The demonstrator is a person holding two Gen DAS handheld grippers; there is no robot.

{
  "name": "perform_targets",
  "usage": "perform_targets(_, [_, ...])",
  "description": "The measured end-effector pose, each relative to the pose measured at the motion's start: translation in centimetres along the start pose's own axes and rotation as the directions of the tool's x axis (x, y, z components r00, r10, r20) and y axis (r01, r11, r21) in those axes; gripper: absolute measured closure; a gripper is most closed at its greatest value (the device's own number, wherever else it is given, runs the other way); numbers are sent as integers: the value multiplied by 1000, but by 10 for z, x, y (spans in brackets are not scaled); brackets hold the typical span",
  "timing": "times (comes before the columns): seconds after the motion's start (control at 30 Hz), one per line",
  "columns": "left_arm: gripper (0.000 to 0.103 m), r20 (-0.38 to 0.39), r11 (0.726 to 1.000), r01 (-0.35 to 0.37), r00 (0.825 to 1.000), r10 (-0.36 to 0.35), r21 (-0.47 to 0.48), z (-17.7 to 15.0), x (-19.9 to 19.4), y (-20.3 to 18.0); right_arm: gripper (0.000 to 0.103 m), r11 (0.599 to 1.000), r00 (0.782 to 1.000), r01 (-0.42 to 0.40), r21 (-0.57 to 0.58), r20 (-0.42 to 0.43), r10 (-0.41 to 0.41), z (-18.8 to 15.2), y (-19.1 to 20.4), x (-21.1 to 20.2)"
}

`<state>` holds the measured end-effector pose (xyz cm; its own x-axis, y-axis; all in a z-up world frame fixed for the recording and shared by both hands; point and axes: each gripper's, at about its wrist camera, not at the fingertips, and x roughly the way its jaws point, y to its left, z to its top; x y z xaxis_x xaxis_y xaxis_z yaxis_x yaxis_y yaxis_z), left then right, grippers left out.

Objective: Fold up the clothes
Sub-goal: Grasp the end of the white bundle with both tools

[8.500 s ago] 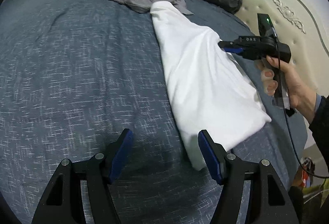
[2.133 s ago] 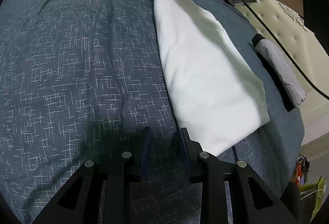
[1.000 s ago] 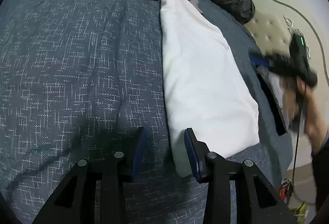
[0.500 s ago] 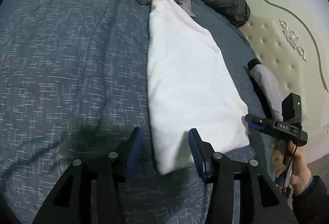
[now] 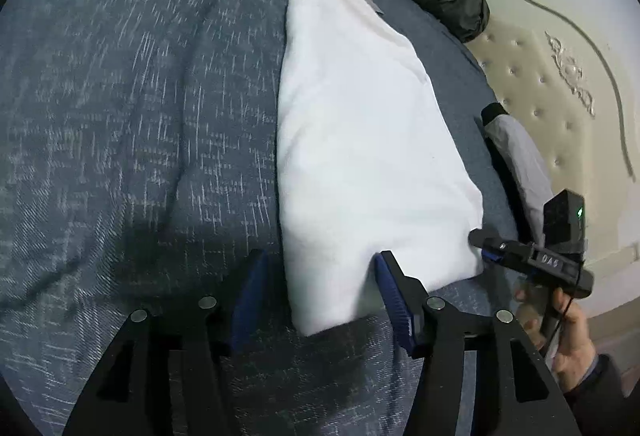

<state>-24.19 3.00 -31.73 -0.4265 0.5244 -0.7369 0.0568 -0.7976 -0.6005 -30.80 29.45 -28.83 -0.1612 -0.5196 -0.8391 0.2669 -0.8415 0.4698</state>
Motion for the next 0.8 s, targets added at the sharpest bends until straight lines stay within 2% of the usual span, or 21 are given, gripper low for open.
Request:
perform_targets(0.1, [41, -28, 999, 29, 999, -29, -23, -2, 5, 1, 41, 1000, 1000, -16, -6, -19, 16, -2, 2, 1])
perform_targets(0.4, [40, -31, 999, 29, 999, -30, -30, -3, 12, -1, 40, 999, 998, -46, 4, -40, 46, -4, 8, 8])
perform_targets(0.63, [40, -35, 1000, 28, 999, -28, -15, 1, 17, -10, 40, 1000, 998, -20, -20, -55, 19, -5, 20, 18])
perform_targets(0.8, [40, -36, 1000, 4, 999, -3, 19, 2, 24, -20, 49, 1000, 999, 8, -18, -47, -9, -5, 24, 21])
